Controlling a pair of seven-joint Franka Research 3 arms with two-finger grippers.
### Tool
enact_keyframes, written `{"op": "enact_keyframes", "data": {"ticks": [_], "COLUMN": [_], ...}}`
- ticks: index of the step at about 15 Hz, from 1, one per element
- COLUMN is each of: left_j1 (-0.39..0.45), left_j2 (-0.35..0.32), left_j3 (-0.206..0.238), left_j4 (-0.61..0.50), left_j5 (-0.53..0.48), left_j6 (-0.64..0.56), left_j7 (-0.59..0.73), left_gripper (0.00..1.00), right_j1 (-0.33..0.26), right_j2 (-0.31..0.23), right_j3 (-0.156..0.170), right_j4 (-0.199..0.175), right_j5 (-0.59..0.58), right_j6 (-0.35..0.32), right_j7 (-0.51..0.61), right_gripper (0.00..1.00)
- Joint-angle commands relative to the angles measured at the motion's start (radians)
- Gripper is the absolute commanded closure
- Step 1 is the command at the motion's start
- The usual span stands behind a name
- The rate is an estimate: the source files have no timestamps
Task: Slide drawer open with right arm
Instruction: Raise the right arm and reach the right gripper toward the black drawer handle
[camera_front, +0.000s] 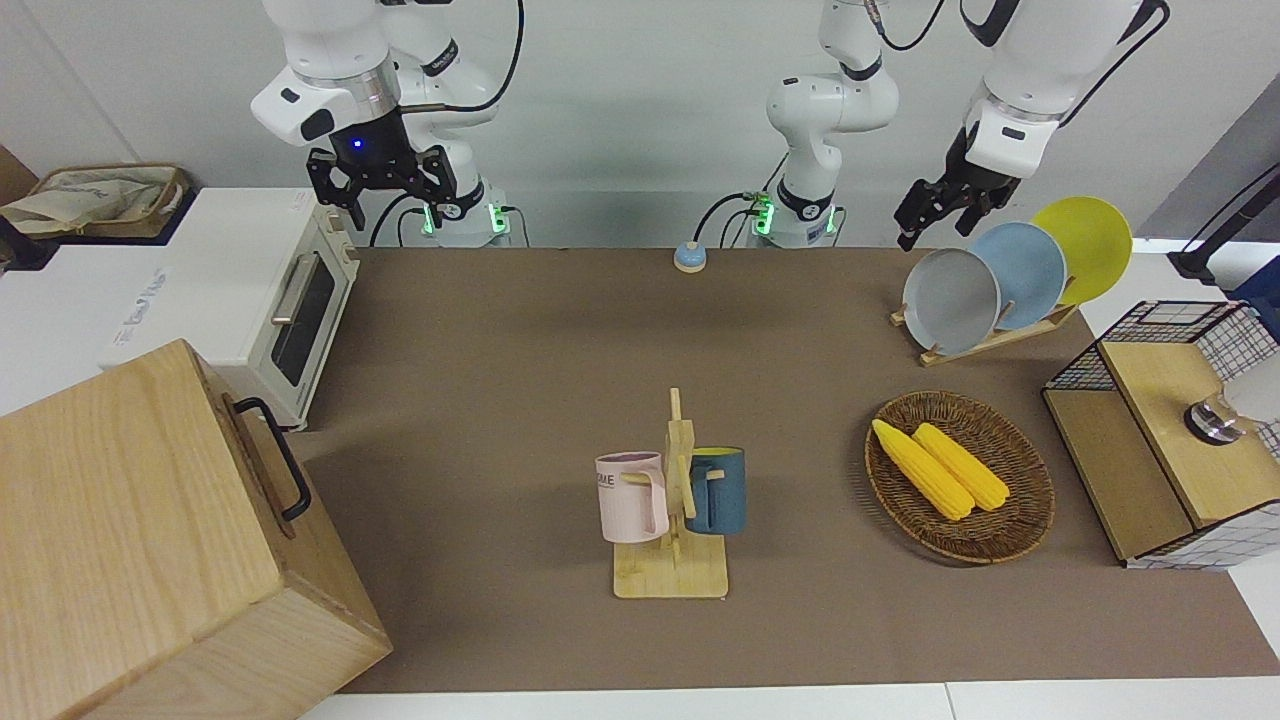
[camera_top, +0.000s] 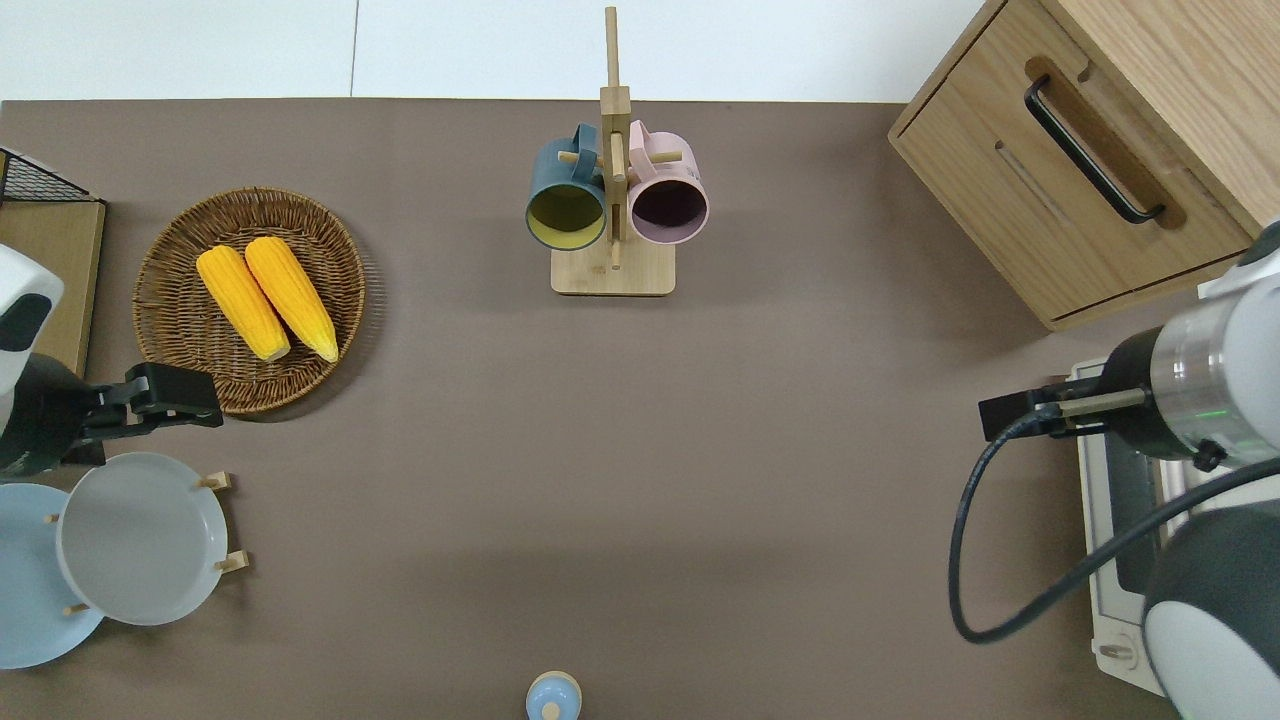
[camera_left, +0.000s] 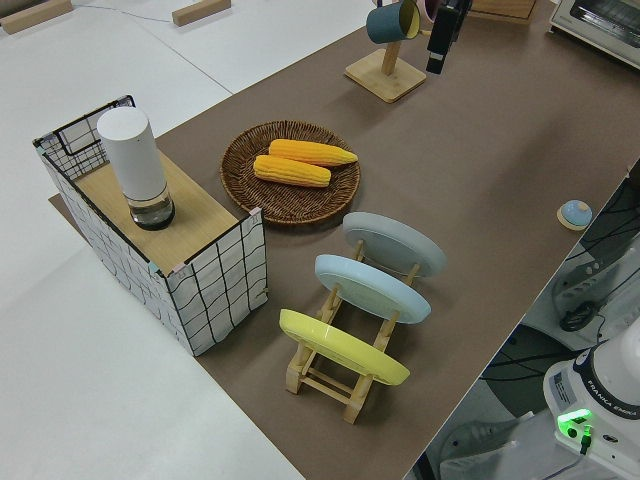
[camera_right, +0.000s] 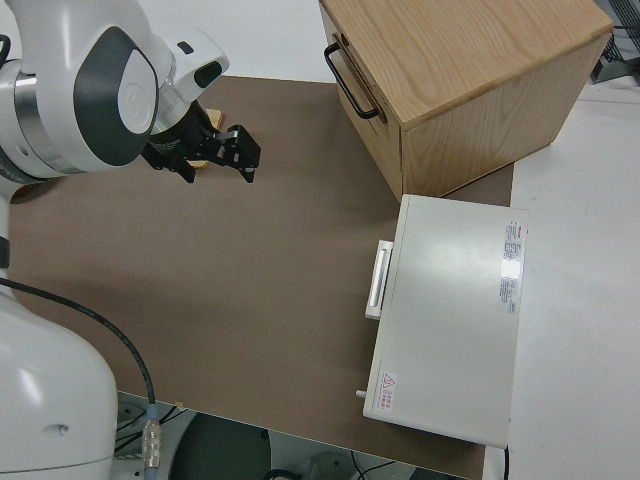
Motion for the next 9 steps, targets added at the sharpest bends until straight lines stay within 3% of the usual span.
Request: {"op": "enact_keyframes", "data": {"ticks": [1, 6, 9], "left_j1": [-0.001, -0.001, -0.001], "left_j2": [-0.008, -0.008, -0.008], "left_j3": [0.004, 0.004, 0.004], "left_j4": [0.004, 0.004, 0.004], "left_j5": [-0.001, -0.001, -0.001], "left_j6": [-0.015, -0.015, -0.015], "left_j7": [0.009, 0.009, 0.009], "left_gripper": [0.01, 0.01, 0.01], "right_j1": [-0.008, 0.007, 0.015], "right_j2": [0.026, 0.108, 0.138], "right_j3": [0.108, 0.272, 0.299], "right_j4": [-0.001, -0.061, -0.078], "right_j5": [-0.173, -0.576, -0.748], "right_j6": [0.007, 0.032, 0.052], "right_j7": [-0.028, 0.000, -0.002], "right_gripper": [0.017, 0.017, 0.019]}}
